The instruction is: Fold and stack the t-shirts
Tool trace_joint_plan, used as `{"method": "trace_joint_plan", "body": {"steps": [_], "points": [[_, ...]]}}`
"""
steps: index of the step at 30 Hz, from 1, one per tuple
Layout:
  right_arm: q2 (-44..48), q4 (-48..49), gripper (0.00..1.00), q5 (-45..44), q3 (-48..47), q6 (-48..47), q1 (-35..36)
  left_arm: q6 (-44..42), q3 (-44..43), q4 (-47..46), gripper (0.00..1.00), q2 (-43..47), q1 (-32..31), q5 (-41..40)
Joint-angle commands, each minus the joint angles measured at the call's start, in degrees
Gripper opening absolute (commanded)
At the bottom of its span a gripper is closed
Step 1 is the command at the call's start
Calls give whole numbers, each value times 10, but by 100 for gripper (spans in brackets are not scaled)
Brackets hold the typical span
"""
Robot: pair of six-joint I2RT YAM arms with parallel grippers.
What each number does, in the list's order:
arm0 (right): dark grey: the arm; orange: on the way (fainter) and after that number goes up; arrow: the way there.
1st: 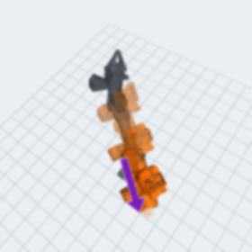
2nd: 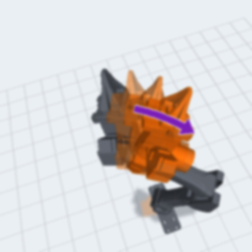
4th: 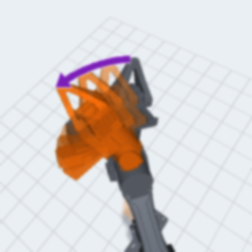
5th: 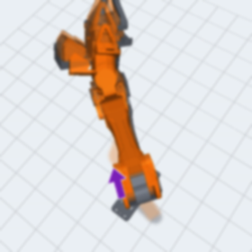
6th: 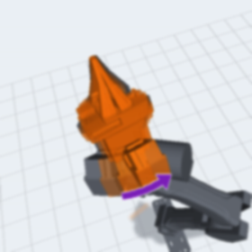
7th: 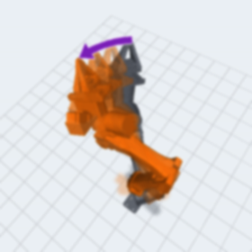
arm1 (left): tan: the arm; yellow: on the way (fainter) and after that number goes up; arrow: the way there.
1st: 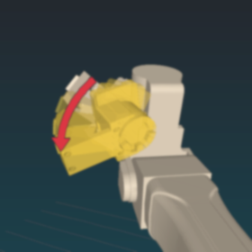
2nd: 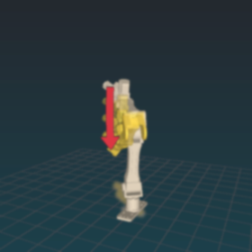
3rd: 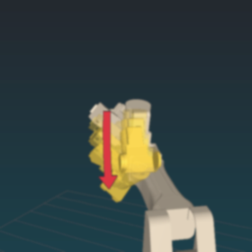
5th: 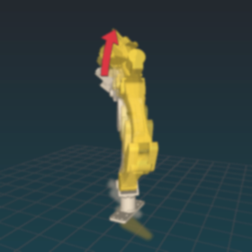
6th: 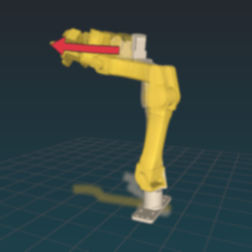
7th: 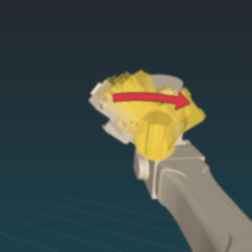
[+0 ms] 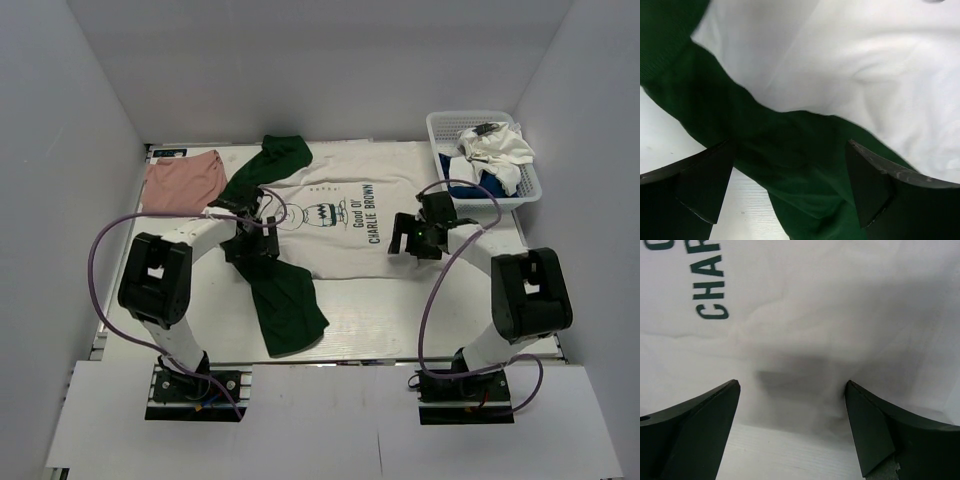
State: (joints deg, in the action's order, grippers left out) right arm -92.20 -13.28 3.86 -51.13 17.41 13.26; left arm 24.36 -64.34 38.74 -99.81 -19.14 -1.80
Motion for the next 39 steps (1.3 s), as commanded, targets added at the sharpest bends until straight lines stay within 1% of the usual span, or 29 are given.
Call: {"method": "trace_joint_plan", "body": {"steps": [1,3,4,5,6,7,8,9,10,11,12,13,15,16,18,19,21,22,24,26,29,33,34,37,38,39], "points": [[51,10,90,30,-4,-6,2,-14,-56,21,100,42,-6,-12],[83,6,90,30,-14,-3,-1,-21,-79,36,100,65,-12,12],[91,-2,90,7,-14,10,-1,-21,-79,36,100,93,-12,36],[120,-4,90,-2,-17,23,-2,-21,-79,36,100,108,-12,49],[128,-9,90,-15,-17,31,-2,-21,-71,43,100,125,-12,58],[144,-33,90,-84,-19,69,-5,-6,-64,49,100,152,-12,72],[150,-44,90,-108,-20,85,-10,2,-41,55,100,165,-12,83],[165,-68,90,-160,-21,99,-16,13,-25,69,100,178,-12,95],[170,-83,90,-176,-22,114,-33,25,6,81,100,189,-19,121],[173,-113,90,-184,-20,155,-38,38,26,88,100,219,-27,139],[182,-117,90,-191,-13,161,-47,45,48,93,100,238,-27,154],[182,-120,90,-192,0,171,-60,57,90,99,100,258,-34,171],[181,-125,90,-185,15,178,-86,80,126,116,100,294,-42,178],[172,-129,90,-170,23,178,-103,90,141,142,100,324,-49,178],[157,-135,90,-149,27,175,-127,117,190,161,100,349,-56,194],[155,-133,90,-148,36,176,-143,128,226,161,100,374,-64,214],[149,-131,90,-132,42,175,-160,160,262,144,100,396,-78,264],[154,-120,90,-131,48,175,-163,169,288,137,100,406,-84,273],[156,-127,90,-119,55,175,-173,193,303,137,100,424,-98,268],[157,-127,90,-121,65,172,-180,203,322,137,100,429,-107,268],[162,-122,90,-113,73,170,-191,226,340,98,100,416,-126,268],[171,-111,90,-101,78,170,-198,236,333,85,97,359,-161,223],[171,-108,90,-103,81,164,-199,236,333,78,96,330,-176,213],[172,-98,90,-87,87,155,-204,236,309,60,95,285,-196,172],[176,-99,90,-82,91,154,-203,236,295,45,94,257,-196,157],[179,-98,90,-79,96,151,-204,236,295,40,93,245,-203,150]]}}
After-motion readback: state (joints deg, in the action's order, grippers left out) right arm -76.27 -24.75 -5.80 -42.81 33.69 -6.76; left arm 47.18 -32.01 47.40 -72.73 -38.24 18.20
